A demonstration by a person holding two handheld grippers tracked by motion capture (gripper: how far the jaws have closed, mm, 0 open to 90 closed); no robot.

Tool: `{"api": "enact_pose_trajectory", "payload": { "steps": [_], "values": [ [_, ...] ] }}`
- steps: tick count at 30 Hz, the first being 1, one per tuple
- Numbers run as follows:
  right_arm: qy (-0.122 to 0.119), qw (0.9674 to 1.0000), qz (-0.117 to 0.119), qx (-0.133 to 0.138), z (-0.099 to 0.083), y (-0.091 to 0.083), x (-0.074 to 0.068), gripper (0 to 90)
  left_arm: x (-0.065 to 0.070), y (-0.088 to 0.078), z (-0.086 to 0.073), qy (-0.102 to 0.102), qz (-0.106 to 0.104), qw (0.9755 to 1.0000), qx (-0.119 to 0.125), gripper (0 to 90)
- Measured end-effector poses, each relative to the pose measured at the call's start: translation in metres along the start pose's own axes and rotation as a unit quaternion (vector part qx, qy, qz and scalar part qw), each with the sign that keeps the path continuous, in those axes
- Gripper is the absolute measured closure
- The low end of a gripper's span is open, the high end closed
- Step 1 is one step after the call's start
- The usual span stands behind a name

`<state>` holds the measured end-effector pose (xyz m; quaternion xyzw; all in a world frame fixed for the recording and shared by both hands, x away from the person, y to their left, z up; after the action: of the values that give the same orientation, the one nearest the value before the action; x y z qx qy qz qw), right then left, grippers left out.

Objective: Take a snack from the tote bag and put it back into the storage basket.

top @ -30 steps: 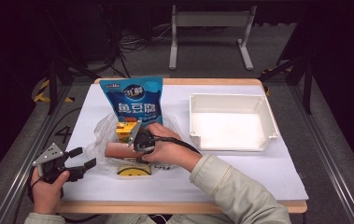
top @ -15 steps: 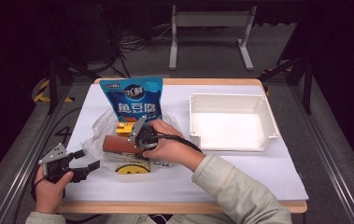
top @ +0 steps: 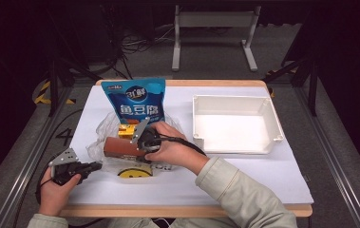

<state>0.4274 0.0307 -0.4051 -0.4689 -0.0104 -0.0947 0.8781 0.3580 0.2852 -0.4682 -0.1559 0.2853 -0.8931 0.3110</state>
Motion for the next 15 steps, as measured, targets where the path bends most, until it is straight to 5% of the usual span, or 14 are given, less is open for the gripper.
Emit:
{"api": "enact_pose_trajectory", "payload": {
  "steps": [3,15],
  "values": [
    [0.002,1.0,0.001,0.007,0.001,-0.002,0.0,42.4,0.002,0.006,-0.002,0.003,-0.004,0.9997,-0.026,90.0],
    [0.016,0.9988,0.005,0.045,0.006,-0.016,0.0,42.3,0.001,0.009,-0.004,-0.006,-0.011,0.9992,-0.037,90.0]
  ]
}}
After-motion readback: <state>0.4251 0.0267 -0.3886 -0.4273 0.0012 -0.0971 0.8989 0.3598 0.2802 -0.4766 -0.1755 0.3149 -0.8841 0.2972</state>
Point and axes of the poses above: each handheld gripper's, and its own axes: y roughly forward along the jaws, z roughly out of its top, x roughly to its right, the point moved 3 cm from there along y, roughly forward along the jaws, and after that the axes turned 4 degrees about y, right-handed, at the moved point
